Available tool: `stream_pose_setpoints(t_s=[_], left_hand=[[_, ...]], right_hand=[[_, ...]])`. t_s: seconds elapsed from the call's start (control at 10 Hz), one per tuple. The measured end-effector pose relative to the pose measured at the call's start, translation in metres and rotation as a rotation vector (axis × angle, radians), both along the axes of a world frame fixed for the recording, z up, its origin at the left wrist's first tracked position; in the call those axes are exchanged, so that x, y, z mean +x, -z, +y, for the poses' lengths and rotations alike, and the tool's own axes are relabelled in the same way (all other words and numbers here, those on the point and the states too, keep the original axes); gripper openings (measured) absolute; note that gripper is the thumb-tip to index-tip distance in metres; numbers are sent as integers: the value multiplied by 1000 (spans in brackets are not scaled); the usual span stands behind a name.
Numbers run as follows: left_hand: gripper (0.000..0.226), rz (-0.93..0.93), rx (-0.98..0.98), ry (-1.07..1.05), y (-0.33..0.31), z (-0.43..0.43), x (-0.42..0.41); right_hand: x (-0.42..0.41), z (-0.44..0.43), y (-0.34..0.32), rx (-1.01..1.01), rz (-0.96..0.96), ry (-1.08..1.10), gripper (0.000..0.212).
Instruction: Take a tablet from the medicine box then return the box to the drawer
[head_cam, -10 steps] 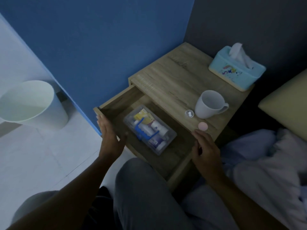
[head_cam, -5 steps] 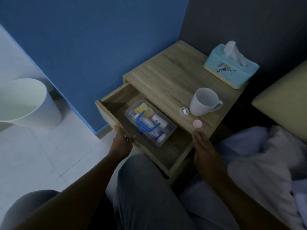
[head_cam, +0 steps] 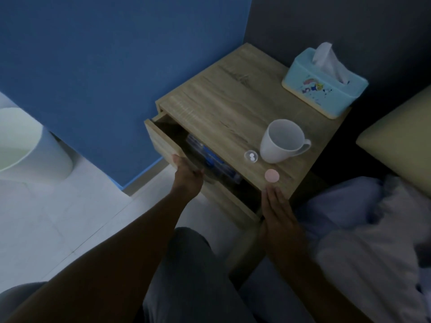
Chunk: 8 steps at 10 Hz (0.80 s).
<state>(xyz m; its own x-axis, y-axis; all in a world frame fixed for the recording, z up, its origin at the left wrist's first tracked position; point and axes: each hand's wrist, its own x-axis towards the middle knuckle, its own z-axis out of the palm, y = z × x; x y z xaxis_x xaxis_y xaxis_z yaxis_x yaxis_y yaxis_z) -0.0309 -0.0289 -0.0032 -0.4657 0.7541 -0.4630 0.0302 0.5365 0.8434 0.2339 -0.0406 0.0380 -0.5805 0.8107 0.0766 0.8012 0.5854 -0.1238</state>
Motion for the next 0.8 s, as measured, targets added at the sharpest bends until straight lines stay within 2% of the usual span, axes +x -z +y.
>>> stream_pose_setpoints(t_s=[0.1, 0.2, 0.4, 0.7, 0.8], left_hand=[[95, 10, -10, -16, 3, 16, 6], [93, 19, -4, -7, 6, 30, 13], [91, 29, -29, -7, 11, 49, 23], [88, 30, -63, 50, 7, 59, 19], [70, 20, -60, 127, -5, 40, 7]], right_hand=[[-1, 0, 0, 4, 17, -5, 51], [-2, 2, -3, 21, 76, 25, 56], [1, 6, -1, 93, 112, 43, 52], [5, 10, 8, 52, 132, 32, 57], [4, 10, 4, 6, 116, 71, 55]])
